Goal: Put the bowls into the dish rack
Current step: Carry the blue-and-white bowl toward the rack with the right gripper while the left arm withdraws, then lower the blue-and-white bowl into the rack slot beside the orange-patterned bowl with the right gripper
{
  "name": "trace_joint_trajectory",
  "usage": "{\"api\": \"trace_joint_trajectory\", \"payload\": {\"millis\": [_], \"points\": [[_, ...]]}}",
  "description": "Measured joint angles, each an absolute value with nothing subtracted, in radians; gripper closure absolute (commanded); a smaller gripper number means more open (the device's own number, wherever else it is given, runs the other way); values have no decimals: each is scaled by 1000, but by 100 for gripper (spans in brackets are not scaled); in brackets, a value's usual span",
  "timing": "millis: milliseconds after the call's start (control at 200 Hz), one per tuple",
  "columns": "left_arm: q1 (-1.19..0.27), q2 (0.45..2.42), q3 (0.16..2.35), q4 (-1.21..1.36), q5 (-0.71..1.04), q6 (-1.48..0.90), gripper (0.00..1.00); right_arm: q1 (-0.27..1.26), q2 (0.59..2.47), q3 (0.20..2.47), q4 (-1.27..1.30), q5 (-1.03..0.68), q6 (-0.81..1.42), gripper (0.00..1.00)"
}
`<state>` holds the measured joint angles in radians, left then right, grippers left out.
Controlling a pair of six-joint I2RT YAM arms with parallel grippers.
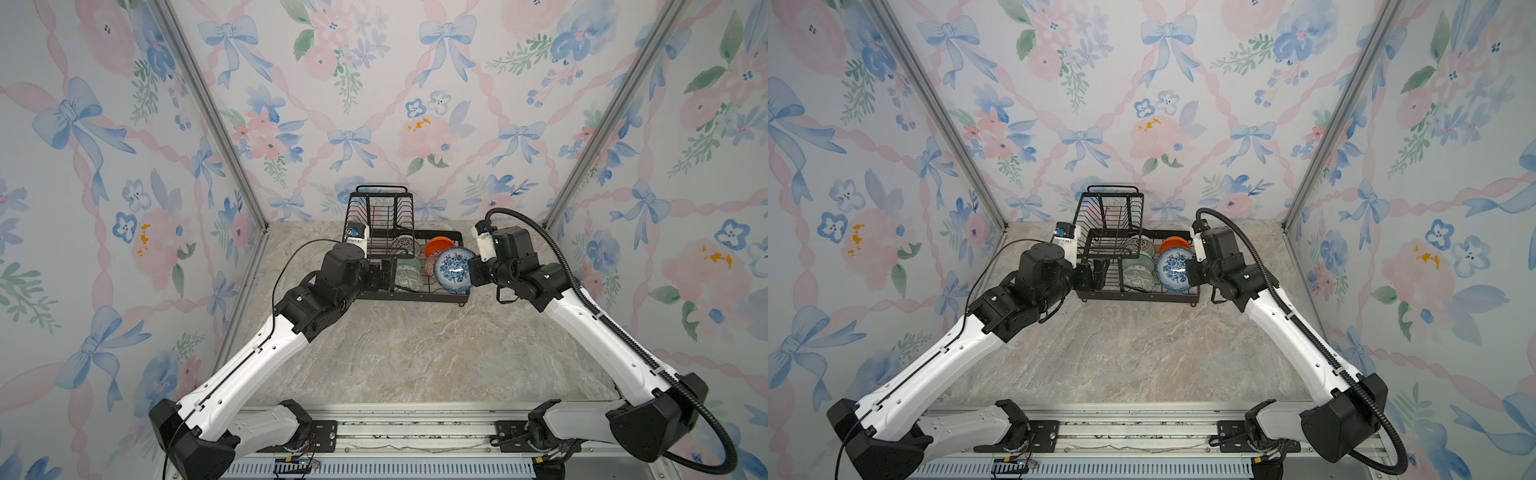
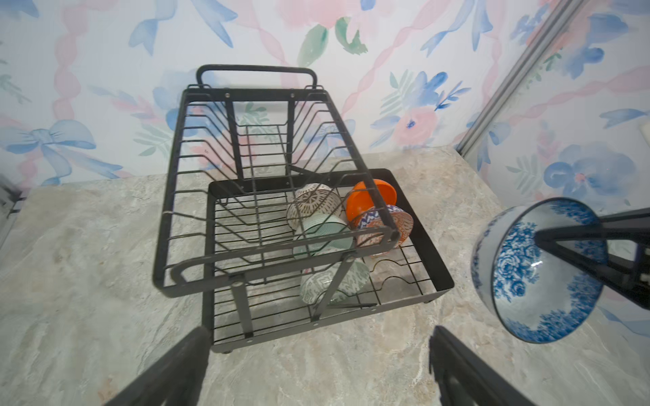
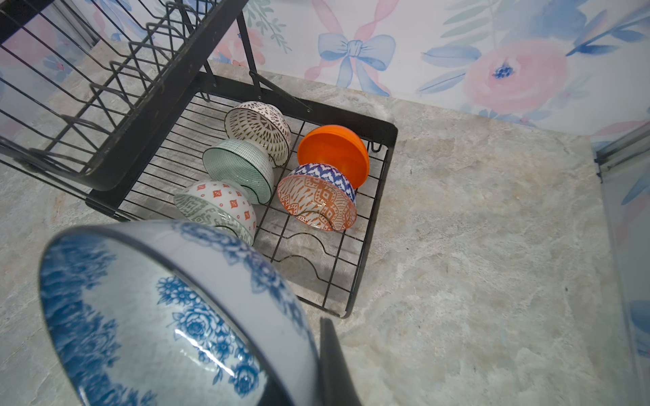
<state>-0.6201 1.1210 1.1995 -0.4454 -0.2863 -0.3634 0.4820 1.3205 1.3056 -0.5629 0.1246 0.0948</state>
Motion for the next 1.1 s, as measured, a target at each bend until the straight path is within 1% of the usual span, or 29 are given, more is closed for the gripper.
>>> {"api": "trace_joint_trajectory", "payload": {"millis": [305, 430, 660, 840, 1100], "points": [[-438, 1029, 1077, -500, -244, -388, 2, 487, 1320, 1239, -419, 216, 32, 100], [-369, 1003, 1033, -507, -211, -398, 2, 488, 1321, 1204, -324, 242, 14, 100], [-254, 994, 957, -519, -146, -404, 2, 493, 1360, 1113, -159, 286, -14, 100], [-207, 994, 928, -527, -110, -404, 2, 516, 1387, 1001, 51, 319, -107, 100], [-189, 1014, 921, -525, -84, -404, 2, 551, 1448, 841, 386, 306, -326, 100]]}}
